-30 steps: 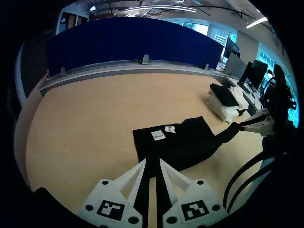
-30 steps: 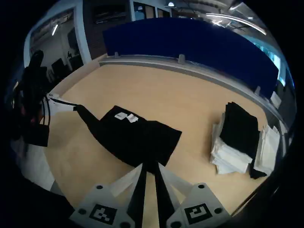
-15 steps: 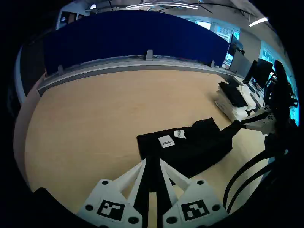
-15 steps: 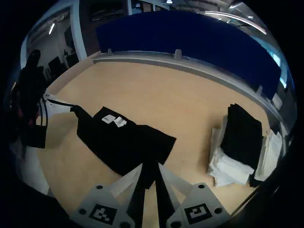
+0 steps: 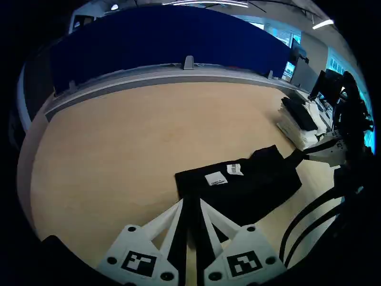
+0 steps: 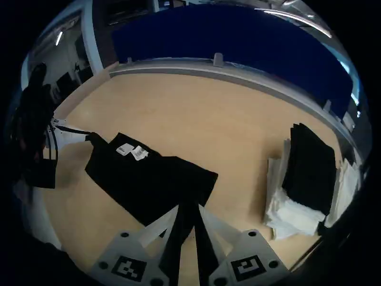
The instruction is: Fold towel
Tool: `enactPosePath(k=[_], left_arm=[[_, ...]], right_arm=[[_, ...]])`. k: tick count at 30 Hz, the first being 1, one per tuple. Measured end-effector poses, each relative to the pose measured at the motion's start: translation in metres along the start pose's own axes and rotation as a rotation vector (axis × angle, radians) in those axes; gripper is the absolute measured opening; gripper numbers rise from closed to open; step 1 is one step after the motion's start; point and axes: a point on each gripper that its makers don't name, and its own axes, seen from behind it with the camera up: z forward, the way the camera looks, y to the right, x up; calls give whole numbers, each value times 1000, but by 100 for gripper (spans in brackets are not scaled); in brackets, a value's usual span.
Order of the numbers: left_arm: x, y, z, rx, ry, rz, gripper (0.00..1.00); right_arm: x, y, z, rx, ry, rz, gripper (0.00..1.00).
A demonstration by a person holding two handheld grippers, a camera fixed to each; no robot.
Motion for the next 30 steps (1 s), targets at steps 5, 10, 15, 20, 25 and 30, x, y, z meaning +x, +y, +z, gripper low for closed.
enactPosePath(k=[5, 10, 15, 20, 25, 30], left_arm=[[-4, -4, 9, 10, -19, -5, 9], [-8, -7, 19, 16, -41, -3, 9], [-11, -13, 28, 32, -64, 0, 9], [-12, -15, 35, 35, -75, 11, 11], [-11, -18, 40, 46, -76, 34, 12], [-6, -22, 43, 59, -76, 47, 14]], right_arm=[[3, 3, 12, -5, -10, 6, 15], [4, 4, 24, -7, -14, 19, 15], [6, 5, 33, -8, -10, 48, 16], [4, 8, 40, -16, -14, 86, 22], [4, 13, 43, -29, -7, 92, 37], [4, 16, 44, -44, 2, 70, 51]])
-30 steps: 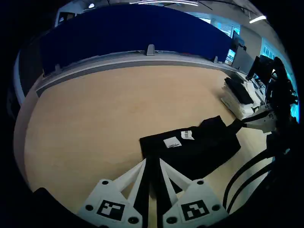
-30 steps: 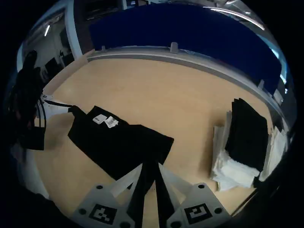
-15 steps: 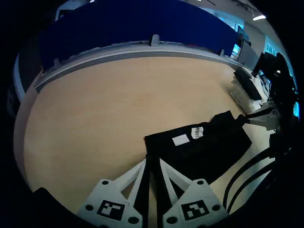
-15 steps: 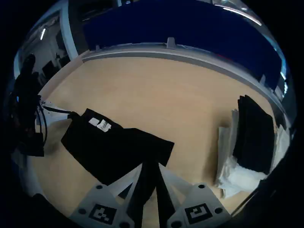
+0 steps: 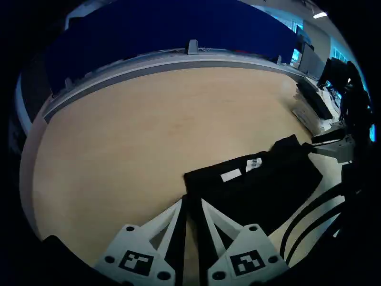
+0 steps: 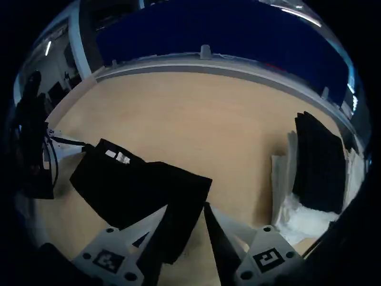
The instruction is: Fold towel
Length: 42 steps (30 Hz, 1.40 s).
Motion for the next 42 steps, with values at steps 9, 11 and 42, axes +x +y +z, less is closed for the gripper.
enactPosePath(k=[9, 11, 42], left_arm=[[8, -9, 0, 26, 14, 0, 47], [9, -13, -1, 37, 16, -4, 55], [21, -31, -33, 93, 117, -69, 91]], right_arm=[[7, 23, 5, -112, 29, -36, 63], [9, 26, 7, -125, 32, -43, 66], [21, 12, -32, -119, 117, -59, 100]])
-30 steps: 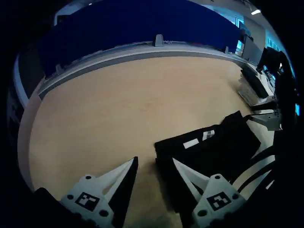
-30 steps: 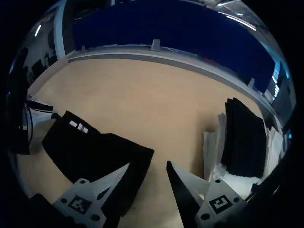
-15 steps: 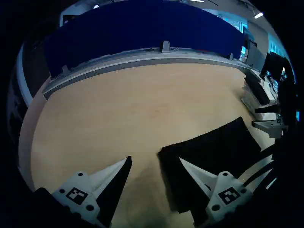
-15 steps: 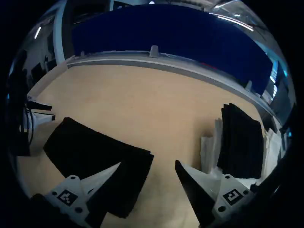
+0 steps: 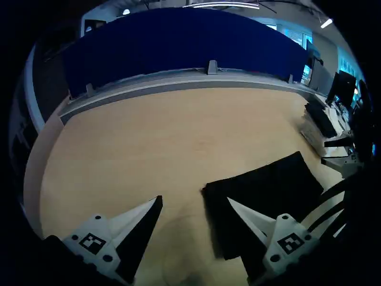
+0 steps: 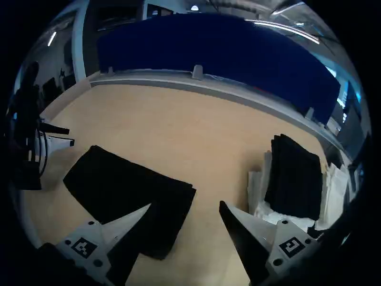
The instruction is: Fold towel
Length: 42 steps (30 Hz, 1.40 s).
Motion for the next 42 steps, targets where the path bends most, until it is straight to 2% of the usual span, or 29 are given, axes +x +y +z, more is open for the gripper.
enactPosePath(k=[9, 15, 21, 24, 33, 42], left_arm=[[15, -18, -43, 48, 125, -35, 92], [12, -27, -73, 61, 179, -75, 93], [7, -31, -97, 63, 232, -115, 92], [3, -31, -103, 56, 242, -126, 92], [0, -37, -113, 86, 274, -123, 92], [-9, -41, -120, 97, 263, -124, 93]], right_arm=[[14, -10, -43, 3, 104, 53, 100], [19, -19, -72, -1, 176, 96, 100], [18, -26, -93, 0, 226, 131, 100], [14, -30, -96, 7, 227, 138, 100], [10, -33, -92, 3, 218, 133, 100], [-1, -34, -82, 22, 179, 113, 100]])
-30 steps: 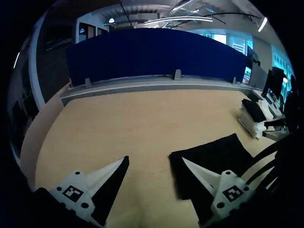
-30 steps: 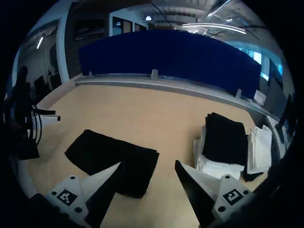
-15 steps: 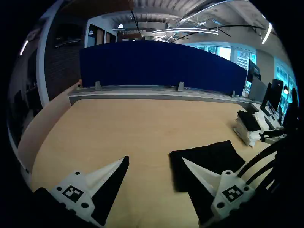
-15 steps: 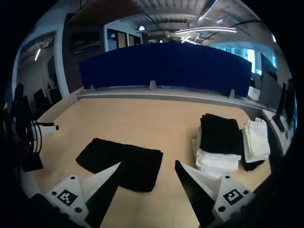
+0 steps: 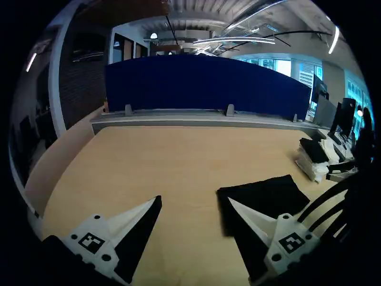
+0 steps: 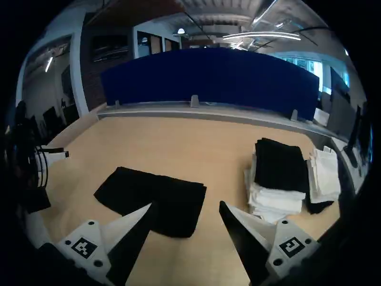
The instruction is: Fold towel
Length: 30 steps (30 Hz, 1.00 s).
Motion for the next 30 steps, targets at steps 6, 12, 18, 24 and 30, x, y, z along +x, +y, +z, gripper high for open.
enactPosePath(k=[6, 12, 18, 24, 30], left_arm=[[-8, -11, -15, 21, -3, -4, 93], [-19, -20, -35, 44, -13, -9, 93], [-32, -27, -53, 64, -25, -12, 92], [-40, -33, -66, 83, -32, -14, 93], [-45, -37, -76, 89, -35, -17, 92]], right_arm=[[-21, -2, 11, 31, -60, -31, 100], [-43, -2, 26, 65, -128, -74, 100], [-61, -4, 36, 104, -191, -122, 100], [-76, -6, 42, 139, -253, -172, 100], [-90, -5, 45, 163, -309, -201, 97]])
